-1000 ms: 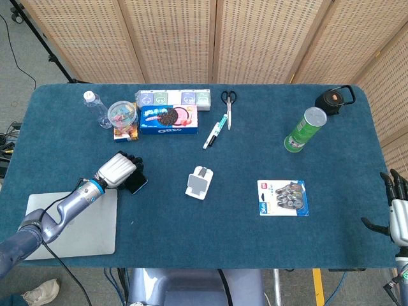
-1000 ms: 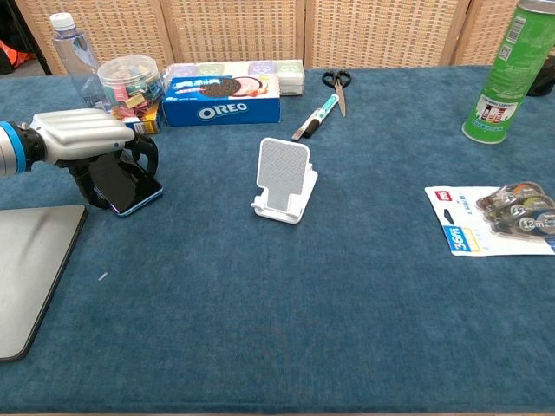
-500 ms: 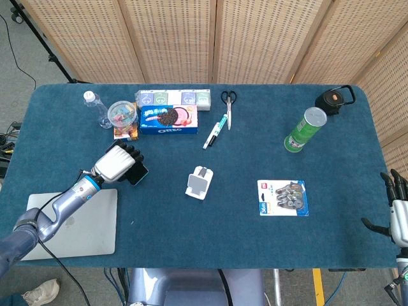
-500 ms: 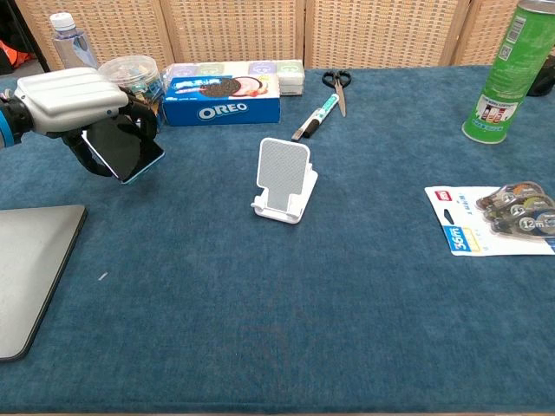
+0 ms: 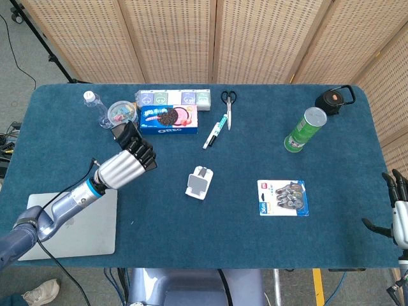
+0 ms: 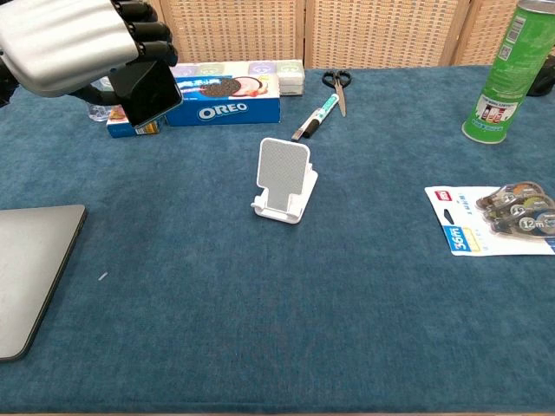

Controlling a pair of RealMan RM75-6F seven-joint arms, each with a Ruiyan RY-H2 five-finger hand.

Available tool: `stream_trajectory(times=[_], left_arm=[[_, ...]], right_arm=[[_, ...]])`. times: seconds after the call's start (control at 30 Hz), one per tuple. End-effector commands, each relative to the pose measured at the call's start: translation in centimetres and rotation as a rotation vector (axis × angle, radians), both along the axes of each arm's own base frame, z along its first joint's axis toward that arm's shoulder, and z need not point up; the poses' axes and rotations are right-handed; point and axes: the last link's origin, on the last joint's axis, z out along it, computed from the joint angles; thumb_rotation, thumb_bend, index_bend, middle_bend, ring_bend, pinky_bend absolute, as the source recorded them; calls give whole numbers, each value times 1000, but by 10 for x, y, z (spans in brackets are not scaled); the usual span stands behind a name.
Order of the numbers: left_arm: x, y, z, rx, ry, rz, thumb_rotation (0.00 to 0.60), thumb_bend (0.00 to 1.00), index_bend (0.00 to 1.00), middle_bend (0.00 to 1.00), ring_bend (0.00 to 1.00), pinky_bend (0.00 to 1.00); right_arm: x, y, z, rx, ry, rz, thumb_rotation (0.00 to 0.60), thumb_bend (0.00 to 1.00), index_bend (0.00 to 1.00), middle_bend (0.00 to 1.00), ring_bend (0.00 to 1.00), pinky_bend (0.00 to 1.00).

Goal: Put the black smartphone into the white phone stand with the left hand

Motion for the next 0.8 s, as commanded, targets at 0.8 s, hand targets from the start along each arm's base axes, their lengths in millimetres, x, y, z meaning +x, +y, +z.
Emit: stream_trajectory(times=[0.8], left_arm=[[69, -21, -71, 24, 252, -540, 600, 0, 536, 444, 381, 419]], right_arm=[[0, 6, 5, 5, -35, 16, 600, 0, 0, 0, 0, 0]])
